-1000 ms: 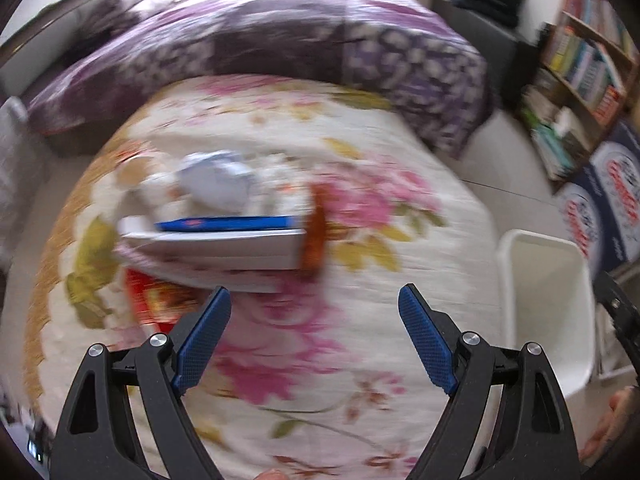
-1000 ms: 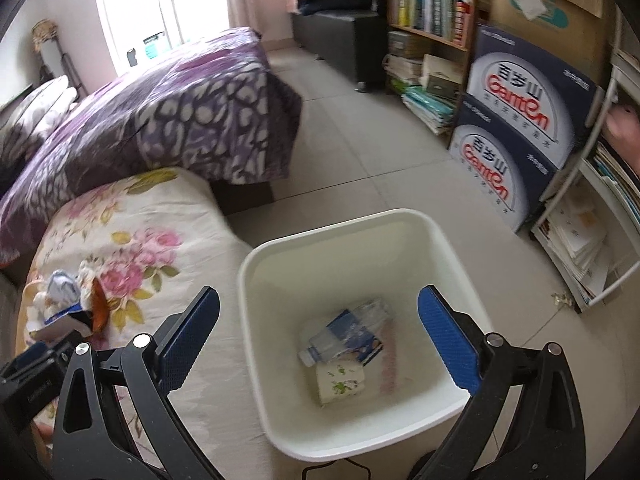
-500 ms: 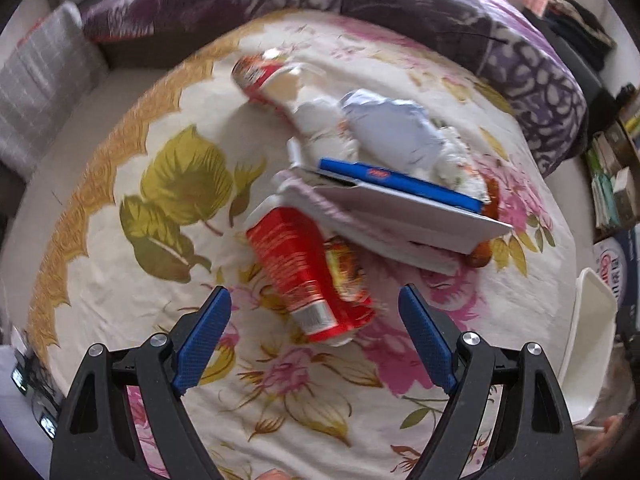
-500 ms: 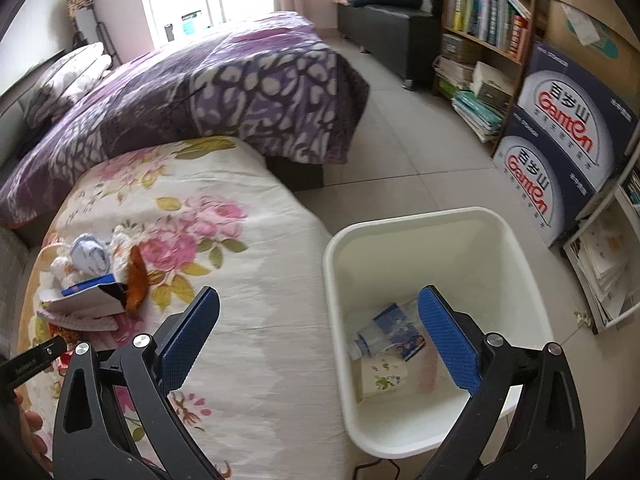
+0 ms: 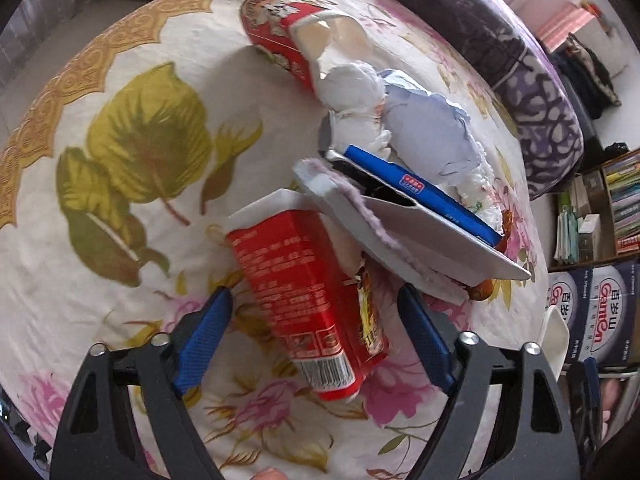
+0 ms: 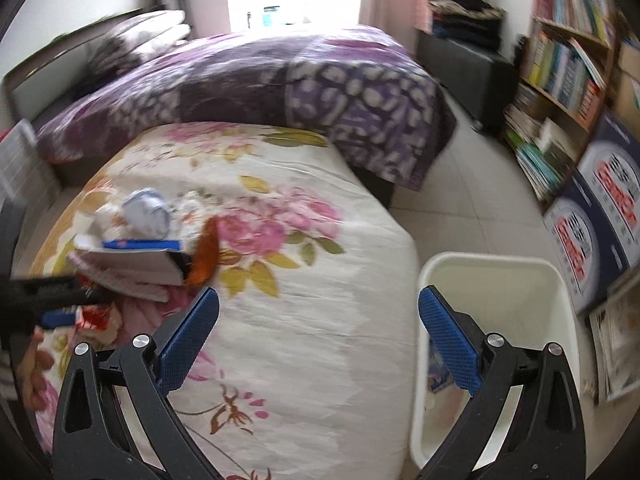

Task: Collect trash
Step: 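Move the left tool to the bed and grasp the red snack cup, then grasp the white box with blue pen using the right tool while the left tool holds the red cup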

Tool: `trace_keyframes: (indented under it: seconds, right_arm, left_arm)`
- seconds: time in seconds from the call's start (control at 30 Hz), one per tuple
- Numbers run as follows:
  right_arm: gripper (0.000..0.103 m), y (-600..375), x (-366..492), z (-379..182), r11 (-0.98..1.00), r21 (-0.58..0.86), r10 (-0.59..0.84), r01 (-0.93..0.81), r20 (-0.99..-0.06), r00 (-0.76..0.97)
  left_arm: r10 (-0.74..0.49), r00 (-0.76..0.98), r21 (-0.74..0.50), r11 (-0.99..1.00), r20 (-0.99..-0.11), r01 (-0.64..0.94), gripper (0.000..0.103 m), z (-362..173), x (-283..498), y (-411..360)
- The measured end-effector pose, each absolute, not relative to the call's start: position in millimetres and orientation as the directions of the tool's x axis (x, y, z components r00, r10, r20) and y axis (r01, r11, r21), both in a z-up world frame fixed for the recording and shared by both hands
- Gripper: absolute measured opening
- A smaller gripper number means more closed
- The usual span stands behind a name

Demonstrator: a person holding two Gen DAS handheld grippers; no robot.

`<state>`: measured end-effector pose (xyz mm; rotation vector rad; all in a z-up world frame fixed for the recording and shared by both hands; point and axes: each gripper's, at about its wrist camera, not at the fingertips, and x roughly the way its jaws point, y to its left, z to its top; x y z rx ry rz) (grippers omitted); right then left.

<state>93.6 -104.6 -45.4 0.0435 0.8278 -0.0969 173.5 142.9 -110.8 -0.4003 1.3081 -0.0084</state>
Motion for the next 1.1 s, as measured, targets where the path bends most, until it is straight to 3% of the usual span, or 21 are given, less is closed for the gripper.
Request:
trace_keyframes:
  seconds: [0.17,0.4,0.53,0.77,1.0,1.07,1.1]
  right_arm:
    - [0.096,-73.6,92.5,-49.2,0.997,-0.065,-0.017,-0.044,-0.732,0.681]
    - [0.096,-31.4,86.1,-52.9,0.970,-0.115,0.066,-0.213,-0.720,0.690]
    - [0.096,-5.0,85.7,-51.8,0.938,-0.136,0.128,-0.319,-0.718,0.684]
    - [0.095,46.3,118.8,-47.4,0.824,-0.316,0.119,-0.471,-0.715,0.689]
    - [0.087,80.2,149.4,-58.2,0.731,-0.386,0.097,-0.562,-0.757,0.647]
    - [0.081,89.8,153.5,-66.5,0.700,-0.408,0.080,-0.587,-0.771,0.632]
    - [0.070,92.1,154.9,-69.9,0.691,-0.409,0.075,-0.596,-0.779,0.623]
  left_arm:
    - [-0.226,0.243,-0.275,0.943,-0.943,-0.188,0.037,-110.2,171.1,141.9]
    - [-0.190,0.268,-0.257,0.936,-0.945,-0.241,0.036,-90.8,153.5,178.5]
    - [-0.078,0.371,-0.164,0.965,-0.925,-0.206,0.036,-52.6,145.1,185.3]
    - [-0.119,0.475,-0.221,0.961,-0.872,-0.165,0.036,-5.2,142.3,197.3]
    - [-0.168,0.481,-0.292,0.937,-0.860,-0.194,0.037,-0.3,146.2,214.5]
    - [-0.174,0.475,-0.301,0.931,-0.863,-0.207,0.037,-2.8,146.6,219.9]
    - [-0.173,0.471,-0.303,0.928,-0.865,-0.216,0.037,-4.9,147.0,222.3]
